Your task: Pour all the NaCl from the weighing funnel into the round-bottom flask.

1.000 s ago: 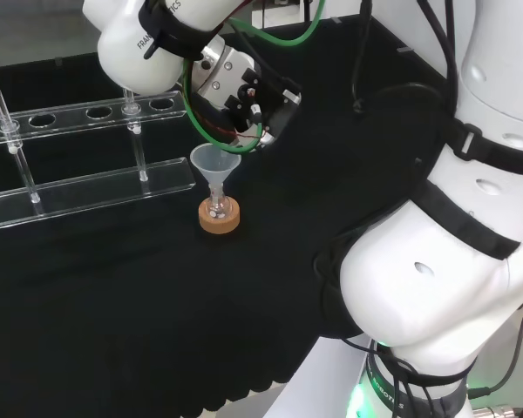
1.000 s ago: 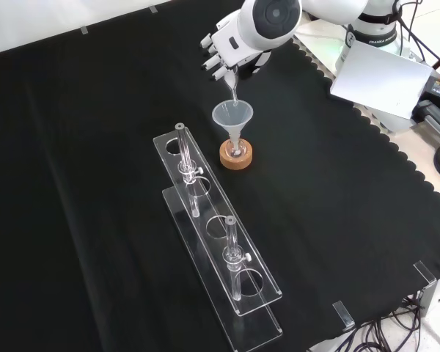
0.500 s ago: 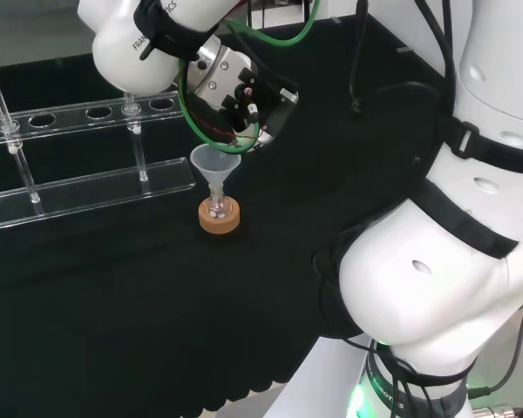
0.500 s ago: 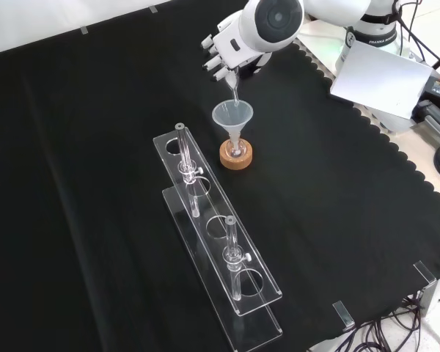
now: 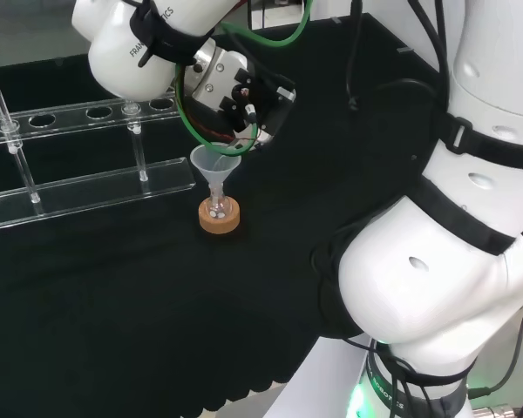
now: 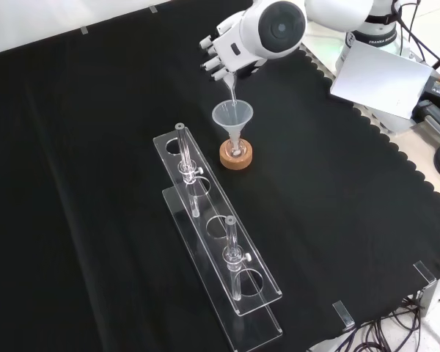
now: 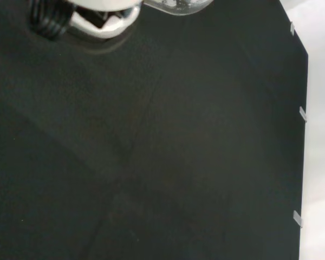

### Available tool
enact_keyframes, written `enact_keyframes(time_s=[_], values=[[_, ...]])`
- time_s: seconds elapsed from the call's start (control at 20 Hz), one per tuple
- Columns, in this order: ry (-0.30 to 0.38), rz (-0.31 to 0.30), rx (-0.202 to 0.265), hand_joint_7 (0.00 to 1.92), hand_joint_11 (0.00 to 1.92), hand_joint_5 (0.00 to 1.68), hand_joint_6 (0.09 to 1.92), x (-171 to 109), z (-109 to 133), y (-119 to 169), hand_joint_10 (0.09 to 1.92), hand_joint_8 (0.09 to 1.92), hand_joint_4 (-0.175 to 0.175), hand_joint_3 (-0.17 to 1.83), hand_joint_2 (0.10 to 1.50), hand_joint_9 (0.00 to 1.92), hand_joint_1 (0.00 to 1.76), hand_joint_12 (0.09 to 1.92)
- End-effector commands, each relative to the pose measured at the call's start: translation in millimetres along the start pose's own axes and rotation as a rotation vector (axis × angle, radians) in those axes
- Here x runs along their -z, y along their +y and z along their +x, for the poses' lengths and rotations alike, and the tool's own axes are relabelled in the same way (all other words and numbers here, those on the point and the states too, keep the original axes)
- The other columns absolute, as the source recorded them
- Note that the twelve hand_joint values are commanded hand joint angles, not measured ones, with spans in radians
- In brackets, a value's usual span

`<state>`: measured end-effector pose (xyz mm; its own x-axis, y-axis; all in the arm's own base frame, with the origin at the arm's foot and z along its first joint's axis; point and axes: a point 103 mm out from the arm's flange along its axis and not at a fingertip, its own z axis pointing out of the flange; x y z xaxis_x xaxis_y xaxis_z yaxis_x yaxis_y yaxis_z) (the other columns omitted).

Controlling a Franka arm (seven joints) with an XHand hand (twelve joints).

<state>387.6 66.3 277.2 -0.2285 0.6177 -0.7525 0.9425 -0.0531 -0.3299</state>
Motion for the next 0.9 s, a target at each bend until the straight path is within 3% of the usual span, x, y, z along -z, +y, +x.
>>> enact_keyframes(time_s=[0.05,0.9], values=[[-0.041,-0.004,-0.003,0.81,1.07,1.28,0.60,0.6,0.6,3.5,0.13,0.67,0.175,0.51,0.73,1.31,1.11,0.86],[-0.099,-0.001,-0.015,0.81,1.06,1.28,0.60,5.6,4.7,3.1,0.13,0.67,0.175,0.51,0.73,1.30,1.11,0.87]])
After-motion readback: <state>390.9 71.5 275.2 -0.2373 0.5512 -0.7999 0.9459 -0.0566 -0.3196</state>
